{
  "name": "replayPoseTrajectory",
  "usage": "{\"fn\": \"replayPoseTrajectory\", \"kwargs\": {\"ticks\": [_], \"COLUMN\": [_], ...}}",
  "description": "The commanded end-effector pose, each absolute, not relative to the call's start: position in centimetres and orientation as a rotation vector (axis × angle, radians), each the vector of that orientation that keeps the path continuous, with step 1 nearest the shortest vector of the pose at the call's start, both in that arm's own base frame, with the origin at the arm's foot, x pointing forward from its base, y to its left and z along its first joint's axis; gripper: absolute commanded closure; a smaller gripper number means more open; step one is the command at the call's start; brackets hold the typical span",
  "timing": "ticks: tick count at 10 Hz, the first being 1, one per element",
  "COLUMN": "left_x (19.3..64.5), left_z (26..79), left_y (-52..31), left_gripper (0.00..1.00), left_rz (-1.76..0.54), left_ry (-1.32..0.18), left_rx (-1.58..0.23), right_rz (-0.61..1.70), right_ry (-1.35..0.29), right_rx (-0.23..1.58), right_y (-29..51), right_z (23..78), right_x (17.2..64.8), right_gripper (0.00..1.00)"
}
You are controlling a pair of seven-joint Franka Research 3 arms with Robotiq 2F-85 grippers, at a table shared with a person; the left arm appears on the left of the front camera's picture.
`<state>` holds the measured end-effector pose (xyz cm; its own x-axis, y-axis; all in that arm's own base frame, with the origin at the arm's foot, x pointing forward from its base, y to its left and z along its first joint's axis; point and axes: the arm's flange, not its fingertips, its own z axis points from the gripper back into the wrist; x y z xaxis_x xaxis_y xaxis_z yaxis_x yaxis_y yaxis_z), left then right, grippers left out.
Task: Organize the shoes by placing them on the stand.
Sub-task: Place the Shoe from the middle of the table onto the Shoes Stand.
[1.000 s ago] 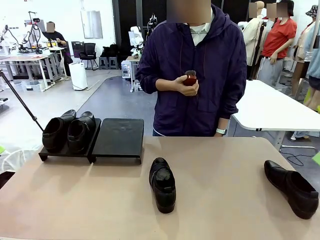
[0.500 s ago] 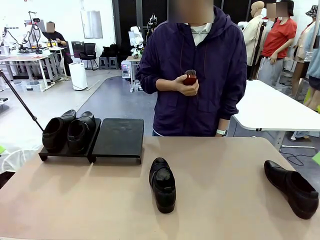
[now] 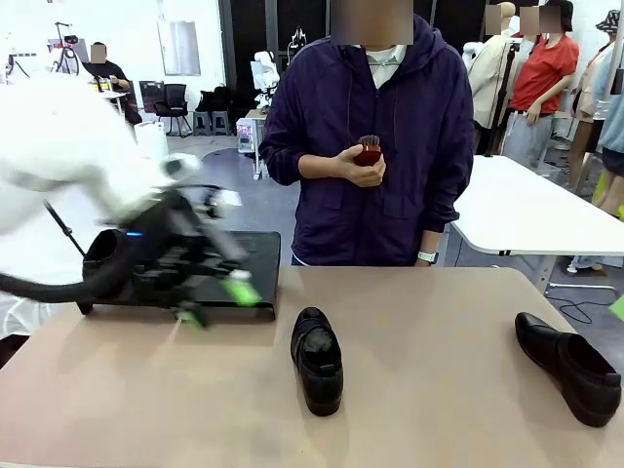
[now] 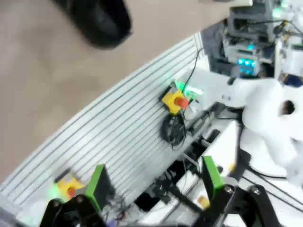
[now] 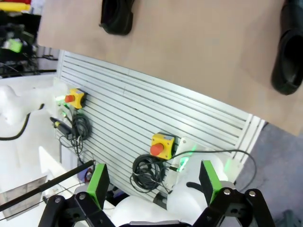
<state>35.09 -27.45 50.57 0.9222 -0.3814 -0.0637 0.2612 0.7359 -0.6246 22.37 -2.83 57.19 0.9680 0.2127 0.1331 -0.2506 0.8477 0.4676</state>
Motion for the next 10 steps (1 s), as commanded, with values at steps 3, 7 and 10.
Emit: {"fn": "replayPoseTrajectory", "kwargs": {"ticks": [3,7,10], "left_x": [41.0,41.6,41.6], "left_z": [43.1,40.0,40.0], "left_y": [-40.8,-41.8,-41.8], "left_gripper": [0.00,0.00,0.00], "left_rz": [-0.168,-0.151,-0.151], "left_ry": [0.119,0.021,0.021], "left_rx": [-0.366,-0.362,-0.362], "right_rz": [0.270,0.270,0.270], "right_ry": [-0.078,-0.078,-0.078], "right_rx": [0.517,0.517,0.517], "right_y": [-2.9,-2.9,-2.9], "right_z": [57.5,57.5,57.5], "right_x": [22.4,22.4,22.4], "right_gripper": [0.00,0.00,0.00]}}
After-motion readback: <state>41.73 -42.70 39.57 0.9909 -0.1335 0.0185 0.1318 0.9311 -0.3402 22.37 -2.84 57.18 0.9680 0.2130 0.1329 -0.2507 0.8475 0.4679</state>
